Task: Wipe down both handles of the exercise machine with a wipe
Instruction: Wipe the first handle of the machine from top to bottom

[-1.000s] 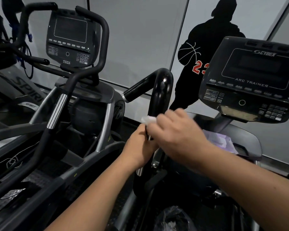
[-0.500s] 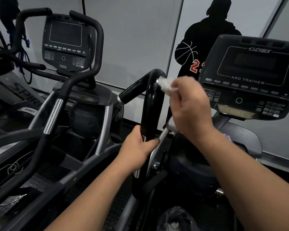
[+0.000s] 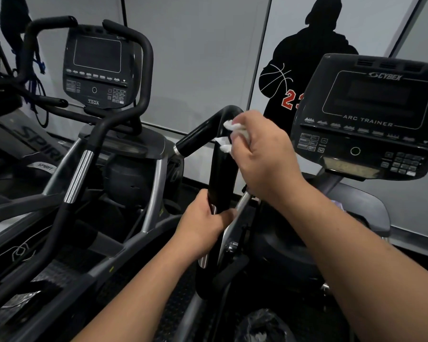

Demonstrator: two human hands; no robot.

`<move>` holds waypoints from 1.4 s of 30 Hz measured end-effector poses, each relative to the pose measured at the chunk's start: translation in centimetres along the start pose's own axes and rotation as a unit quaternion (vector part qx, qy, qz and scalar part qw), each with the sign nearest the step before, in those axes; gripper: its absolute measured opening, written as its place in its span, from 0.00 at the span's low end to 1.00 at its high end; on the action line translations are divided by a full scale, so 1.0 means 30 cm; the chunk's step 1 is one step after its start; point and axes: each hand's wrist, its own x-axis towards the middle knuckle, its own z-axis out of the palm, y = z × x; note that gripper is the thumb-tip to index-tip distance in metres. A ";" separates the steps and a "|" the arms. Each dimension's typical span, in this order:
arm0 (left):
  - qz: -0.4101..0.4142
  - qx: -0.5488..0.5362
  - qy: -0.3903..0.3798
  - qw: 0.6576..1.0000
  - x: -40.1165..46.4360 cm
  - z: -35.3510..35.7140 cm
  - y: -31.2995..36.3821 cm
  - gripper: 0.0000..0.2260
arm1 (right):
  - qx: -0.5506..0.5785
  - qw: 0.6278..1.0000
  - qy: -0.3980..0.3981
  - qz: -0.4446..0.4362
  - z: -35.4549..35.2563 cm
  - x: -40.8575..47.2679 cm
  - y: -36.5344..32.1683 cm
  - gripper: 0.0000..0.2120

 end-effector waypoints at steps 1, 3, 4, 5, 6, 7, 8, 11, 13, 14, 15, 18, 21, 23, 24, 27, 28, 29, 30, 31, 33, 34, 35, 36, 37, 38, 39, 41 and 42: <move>0.005 -0.002 0.001 1.000 -0.001 0.000 0.003 0.14 | -0.014 1.000 0.002 -0.019 0.006 -0.002 -0.004 0.07; 0.021 0.010 0.005 1.000 -0.002 0.000 0.000 0.16 | -0.057 0.995 -0.009 -0.085 0.031 -0.068 -0.019 0.08; 0.040 0.028 0.001 0.999 -0.007 -0.002 0.005 0.16 | -0.092 0.986 -0.031 -0.137 0.051 -0.125 -0.029 0.06; 0.063 0.042 -0.005 0.997 -0.014 -0.002 0.012 0.19 | -0.125 0.972 -0.061 -0.188 0.068 -0.185 -0.033 0.05; 0.081 0.046 -0.008 0.996 -0.020 -0.001 0.017 0.23 | -0.157 0.957 -0.084 -0.227 0.077 -0.228 -0.027 0.03; 0.083 0.042 -0.006 0.996 -0.022 -0.001 0.022 0.25 | -0.177 0.949 -0.092 -0.246 0.078 -0.238 -0.012 0.03; 0.072 0.038 0.001 0.997 -0.018 0.001 0.021 0.22 | -0.185 0.948 -0.081 -0.245 0.071 -0.215 0.001 0.02; 0.014 0.012 0.017 1.000 -0.006 0.004 0.014 0.14 | -0.172 0.968 0.002 -0.182 0.031 -0.067 -0.001 0.03; -0.003 0.004 0.004 1.000 -0.005 0.000 -0.001 0.11 | -0.142 0.980 0.019 -0.135 0.006 0.015 -0.003 0.04; -0.005 -0.002 0.002 1.000 -0.007 -0.001 -0.003 0.11 | -0.131 0.984 0.023 -0.122 0.004 0.027 -0.004 0.05; -0.002 -0.006 0.002 1.000 -0.010 -0.001 -0.005 0.12 | -0.127 0.984 0.028 -0.120 0.009 0.018 -0.002 0.05; 0.022 0.015 0.014 1.000 -0.004 0.005 -0.001 0.15 | -0.162 0.969 -0.006 -0.186 0.042 -0.108 0.003 0.03; 0.054 0.031 0.014 0.998 -0.009 0.009 0.017 0.19 | -0.188 0.938 -0.089 -0.276 0.046 -0.209 0.031 0.04; 0.025 0.021 0.017 0.999 -0.008 0.008 0.012 0.19 | -0.201 0.935 -0.080 -0.281 0.020 -0.156 0.047 0.05; 0.010 0.024 0.014 1.000 -0.008 0.004 0.010 0.17 | -0.203 0.941 -0.058 -0.263 0.007 -0.113 0.050 0.06; 0.000 0.027 0.001 1.000 -0.010 -0.003 0.001 0.12 | -0.183 0.963 0.020 -0.196 -0.016 -0.020 0.054 0.04; 0.003 0.022 0.003 1.000 -0.010 -0.002 0.000 0.12 | -0.175 0.967 0.030 -0.182 -0.009 -0.026 0.052 0.04; 0.005 0.017 0.005 1.000 -0.007 0.000 -0.001 0.13 | -0.173 0.968 0.029 -0.182 0.003 -0.052 0.050 0.04; 0.009 0.013 0.008 1.000 -0.005 0.002 0.002 0.14 | -0.173 0.965 0.017 -0.198 0.016 -0.092 0.047 0.06; 0.015 0.014 0.010 1.000 -0.001 0.004 0.003 0.15 | -0.173 0.958 0.000 -0.230 0.028 -0.135 0.047 0.06; 0.026 0.014 0.007 1.000 -0.001 0.007 0.006 0.17 | -0.180 0.940 -0.053 -0.285 0.027 -0.194 0.049 0.08; 0.027 0.016 0.006 0.999 -0.001 0.008 0.004 0.16 | -0.193 0.931 -0.073 -0.301 0.016 -0.191 0.055 0.11; 0.025 0.022 0.008 0.999 0.000 0.007 0.005 0.16 | -0.211 0.925 -0.080 -0.306 0.000 -0.166 0.062 0.14; 0.020 0.028 0.012 0.999 -0.001 0.005 0.005 0.15 | -0.227 0.925 -0.076 -0.294 -0.015 -0.130 0.069 0.14; 0.013 0.032 0.012 0.999 0.000 0.002 -0.001 0.14 | -0.235 0.931 -0.060 -0.273 -0.028 -0.090 0.071 0.13; 0.010 0.032 0.010 0.999 0.001 0.002 -0.008 0.13 | -0.235 0.938 -0.041 -0.250 -0.038 -0.058 0.069 0.11; 0.009 0.030 0.009 0.999 0.001 0.002 -0.012 0.13 | -0.230 0.944 -0.027 -0.234 -0.039 -0.046 0.063 0.10; 0.017 0.023 0.016 0.999 -0.004 0.004 -0.002 0.13 | -0.221 0.940 -0.041 -0.258 -0.022 -0.090 0.044 0.08; 0.032 0.028 0.021 0.999 -0.007 0.006 0.006 0.13 | -0.218 0.926 -0.068 -0.300 -0.005 -0.134 0.035 0.07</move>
